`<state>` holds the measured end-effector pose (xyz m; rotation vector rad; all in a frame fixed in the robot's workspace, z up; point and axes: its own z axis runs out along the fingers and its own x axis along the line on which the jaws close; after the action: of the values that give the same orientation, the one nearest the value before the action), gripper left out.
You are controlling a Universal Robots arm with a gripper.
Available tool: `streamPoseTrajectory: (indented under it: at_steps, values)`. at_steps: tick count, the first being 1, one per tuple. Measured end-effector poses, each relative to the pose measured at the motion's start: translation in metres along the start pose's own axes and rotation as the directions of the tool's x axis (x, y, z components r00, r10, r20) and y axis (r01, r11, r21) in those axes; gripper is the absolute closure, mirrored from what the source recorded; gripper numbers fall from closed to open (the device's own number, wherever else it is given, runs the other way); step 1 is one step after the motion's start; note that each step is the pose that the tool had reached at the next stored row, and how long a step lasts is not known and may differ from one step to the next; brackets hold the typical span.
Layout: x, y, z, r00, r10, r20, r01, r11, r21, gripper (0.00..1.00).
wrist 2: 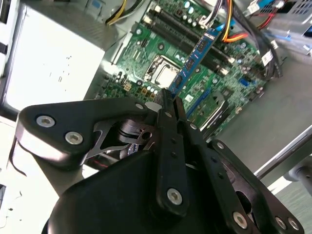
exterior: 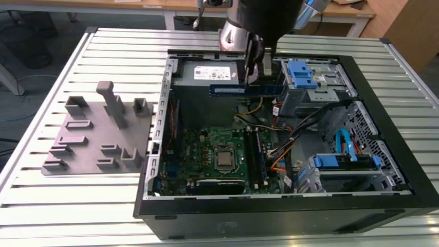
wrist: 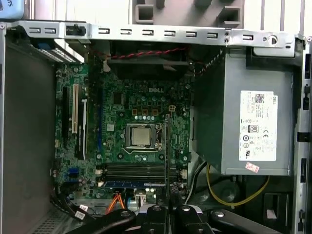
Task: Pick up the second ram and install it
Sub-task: 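Pick up the second ram and move it above second insertion slot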
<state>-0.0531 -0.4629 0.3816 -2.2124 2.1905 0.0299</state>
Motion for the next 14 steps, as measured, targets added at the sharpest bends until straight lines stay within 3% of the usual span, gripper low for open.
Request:
streamPoseTrajectory:
  at_steps: [14]
  values:
    - [-0.0013, -0.0374, 0.0019, 1.0000, 0.000, 0.0000, 0.000, 1.0000, -0.0041, 0.86]
